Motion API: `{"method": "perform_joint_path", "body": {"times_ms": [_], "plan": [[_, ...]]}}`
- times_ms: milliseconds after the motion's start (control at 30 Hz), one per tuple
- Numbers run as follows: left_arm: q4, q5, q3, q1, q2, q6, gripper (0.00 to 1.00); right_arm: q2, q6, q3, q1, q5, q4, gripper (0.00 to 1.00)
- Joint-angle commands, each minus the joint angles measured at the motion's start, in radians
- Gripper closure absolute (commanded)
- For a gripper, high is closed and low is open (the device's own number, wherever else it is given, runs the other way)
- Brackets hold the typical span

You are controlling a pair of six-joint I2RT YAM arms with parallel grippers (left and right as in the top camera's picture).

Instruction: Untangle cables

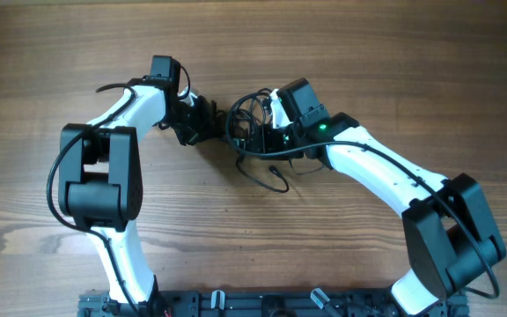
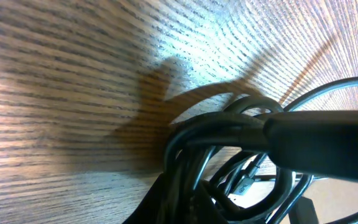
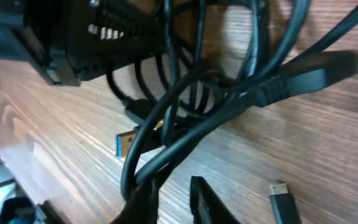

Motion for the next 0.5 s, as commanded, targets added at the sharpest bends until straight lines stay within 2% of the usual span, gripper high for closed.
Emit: {"method": "perform_joint_path", "body": {"times_ms": [0, 100, 167, 200, 233, 333, 467], "plan": [[0.002, -0.114, -0.008, 0.016, 0.017, -0.01, 0.9, -0.002, 0.029, -0.002, -0.001, 0.128, -0.015, 0.85], [0.002, -0.114, -0.008, 0.016, 0.017, -0.01, 0.9, -0.002, 0.031, -0.012, -0.001, 0.188, -0.023, 0.83], [0.002, -0.114, -0.008, 0.016, 0.017, -0.01, 0.9, -0.002, 0.083, -0.015, -0.001, 0.303, -0.06, 0.82], [0.002, -0.114, -0.008, 0.016, 0.017, -0.01, 0.9, -0.002, 0.115, -0.015, -0.002, 0.353, -0.077, 0.71], [0.002, -0.114, -0.008, 0.016, 0.017, -0.01, 0.9, -0.002, 0.129, -0.015, -0.002, 0.354, -0.079, 0.66], [0.002, -0.114, -0.008, 0.016, 0.017, -0.01, 0.9, -0.002, 0.128, -0.015, -0.001, 0.217, -0.048, 0.6], [0.002, -0.114, -0.008, 0.016, 0.017, -0.01, 0.9, -0.002, 0.128, -0.015, -0.001, -0.003, -0.038, 0.61]]}}
